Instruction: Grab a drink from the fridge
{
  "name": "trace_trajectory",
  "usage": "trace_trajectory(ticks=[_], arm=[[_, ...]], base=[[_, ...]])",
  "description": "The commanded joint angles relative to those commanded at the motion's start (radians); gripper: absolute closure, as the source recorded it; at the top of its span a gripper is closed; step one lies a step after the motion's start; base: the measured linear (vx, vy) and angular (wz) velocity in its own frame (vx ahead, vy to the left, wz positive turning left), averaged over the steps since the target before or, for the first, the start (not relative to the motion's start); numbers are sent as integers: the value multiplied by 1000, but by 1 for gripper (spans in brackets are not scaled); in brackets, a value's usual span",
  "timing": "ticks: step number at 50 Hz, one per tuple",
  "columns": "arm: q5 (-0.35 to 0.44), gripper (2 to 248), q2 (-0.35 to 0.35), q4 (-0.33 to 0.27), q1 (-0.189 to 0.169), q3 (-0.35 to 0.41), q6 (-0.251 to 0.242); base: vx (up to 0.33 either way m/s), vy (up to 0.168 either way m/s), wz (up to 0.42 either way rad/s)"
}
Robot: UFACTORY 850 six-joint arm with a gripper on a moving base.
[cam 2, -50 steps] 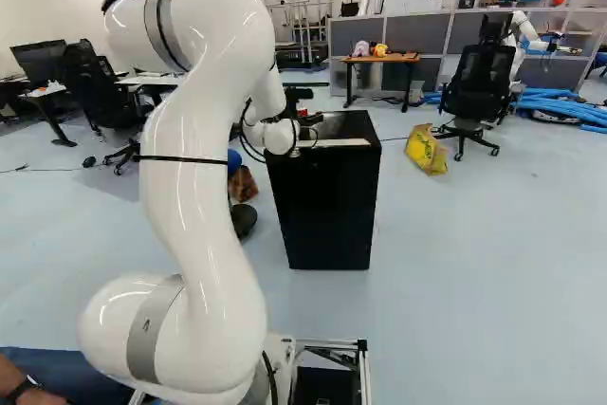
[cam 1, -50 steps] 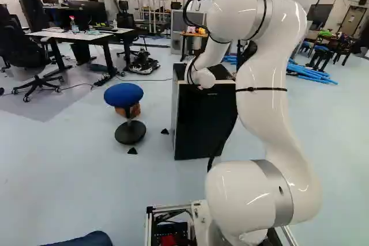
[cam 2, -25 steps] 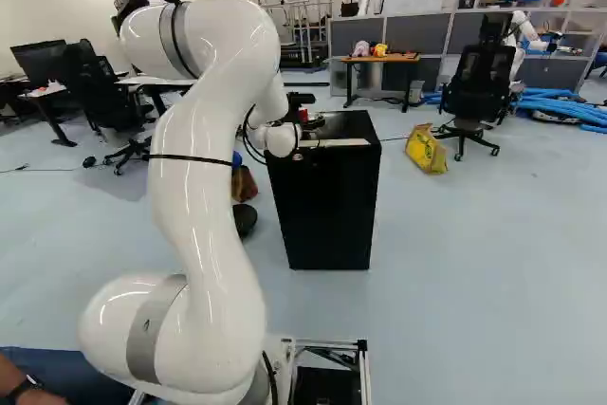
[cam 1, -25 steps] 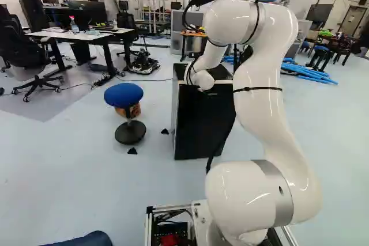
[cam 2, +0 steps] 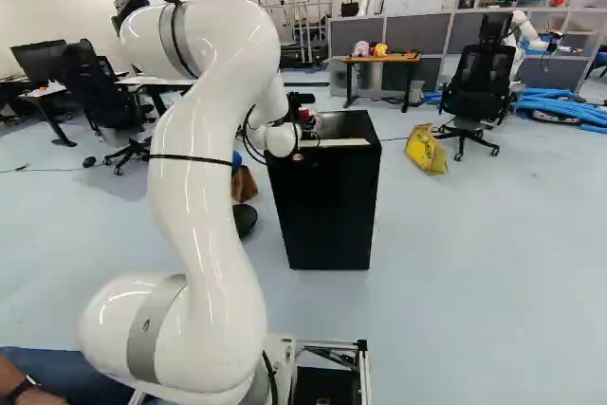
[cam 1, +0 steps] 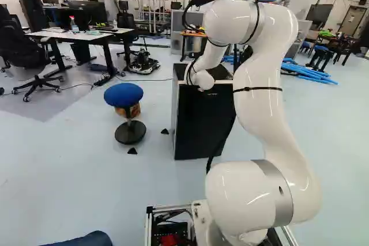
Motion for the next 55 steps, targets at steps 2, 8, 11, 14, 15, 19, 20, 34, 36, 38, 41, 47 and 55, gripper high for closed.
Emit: trace_trajectory(ticks=[2, 8, 11, 14, 15, 19, 20, 34, 36, 38, 41, 47, 55], arm=[[0, 129, 0, 0, 0, 0, 0], [0, 150, 2, 0, 0, 0, 0], [0, 150, 6, 0, 0, 1, 0], [0, 150, 11, 0, 0, 1, 0], [0, 150, 13, 0, 0, 2, 0], [0, 150, 20, 0, 0, 2, 0], [0, 150, 22, 0, 0, 2, 0], [0, 150, 48, 0, 0, 4, 0], [0, 150, 51, 0, 0, 4, 0], [0, 150, 55, 0, 0, 4, 0], [0, 150, 60, 0, 0, 4, 0], [0, 150, 62, 0, 0, 4, 0], [0, 150, 64, 0, 0, 7, 0]], base=[[0, 0, 0], [0, 0, 0], [0, 0, 0], [0, 0, 0], [0, 0, 0], [0, 0, 0], [0, 0, 0], [0, 0, 0], [0, 0, 0], [0, 0, 0], [0, 0, 0], [0, 0, 0], [0, 0, 0]])
